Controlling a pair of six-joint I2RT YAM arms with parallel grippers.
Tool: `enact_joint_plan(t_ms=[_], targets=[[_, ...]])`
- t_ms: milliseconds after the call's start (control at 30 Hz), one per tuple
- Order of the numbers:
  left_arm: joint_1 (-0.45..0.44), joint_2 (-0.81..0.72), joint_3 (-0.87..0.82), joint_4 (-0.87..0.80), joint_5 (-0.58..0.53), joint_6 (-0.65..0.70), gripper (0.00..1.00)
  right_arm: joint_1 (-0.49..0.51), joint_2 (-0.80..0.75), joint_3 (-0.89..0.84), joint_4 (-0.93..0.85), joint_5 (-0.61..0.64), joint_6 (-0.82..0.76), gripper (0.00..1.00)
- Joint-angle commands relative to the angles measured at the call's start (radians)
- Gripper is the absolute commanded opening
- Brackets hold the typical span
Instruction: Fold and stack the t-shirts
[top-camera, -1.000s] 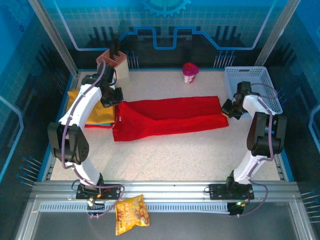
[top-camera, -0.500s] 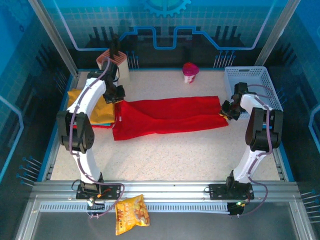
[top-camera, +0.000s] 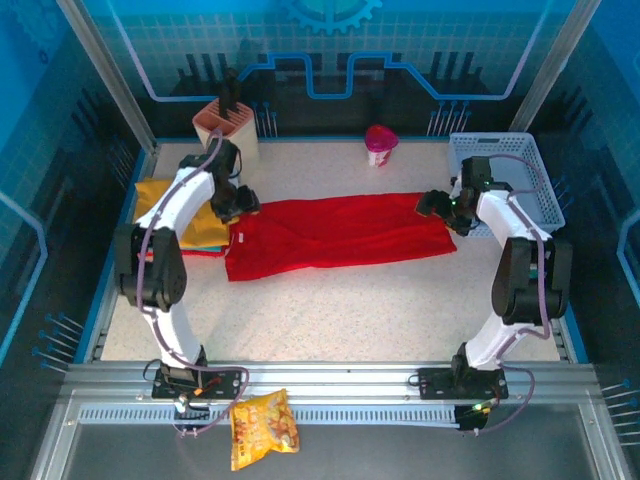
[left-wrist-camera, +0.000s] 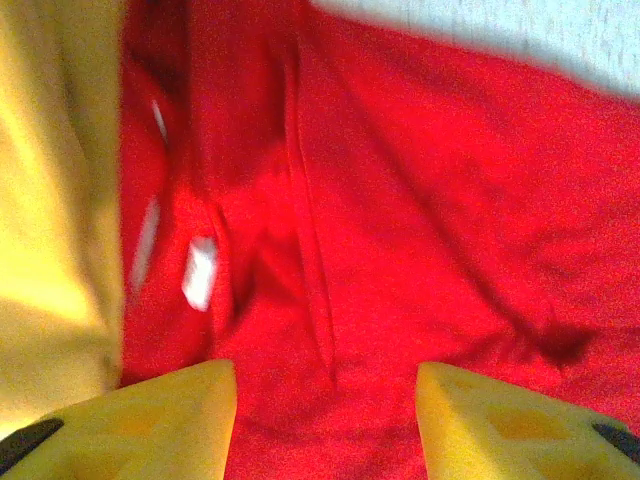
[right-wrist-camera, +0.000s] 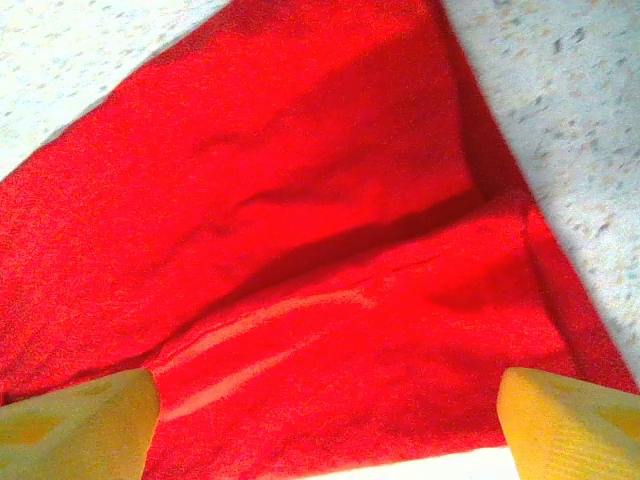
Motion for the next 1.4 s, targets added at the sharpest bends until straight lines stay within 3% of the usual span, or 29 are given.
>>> enact_joint_plan(t_ms=[0, 167, 267, 433, 900, 1367], targets=[[-0.053, -0.099, -0.174, 0.152, 0.160, -0.128, 0.48, 0.028, -0.059, -0.073, 0.004, -0.024, -0.002, 0.89], [-0.075, -0.157, -0.395, 0.383, 0.213, -0.265, 0.41, 0.040, -0.087, -0.139, 0.025, -0.028, 0.004, 0.91], [-0.082, -0.134, -0.418, 0.434, 0.211, -0.273, 0.38, 0.041, -0.094, -0.169, 0.033, -0.030, 0.004, 0.91], [-0.085, -0.088, -0.387, 0.407, 0.122, -0.233, 0.38, 0.041, -0.117, -0.193, 0.037, -0.038, 0.004, 0.91], [-0.085, -0.043, -0.372, 0.356, 0.050, -0.205, 0.45, 0.030, -0.120, -0.175, 0.028, -0.044, 0.002, 0.92], [-0.086, 0.005, -0.358, 0.448, 0.091, -0.238, 0.33, 0.026, -0.124, -0.161, 0.008, -0.038, -0.007, 0.92]])
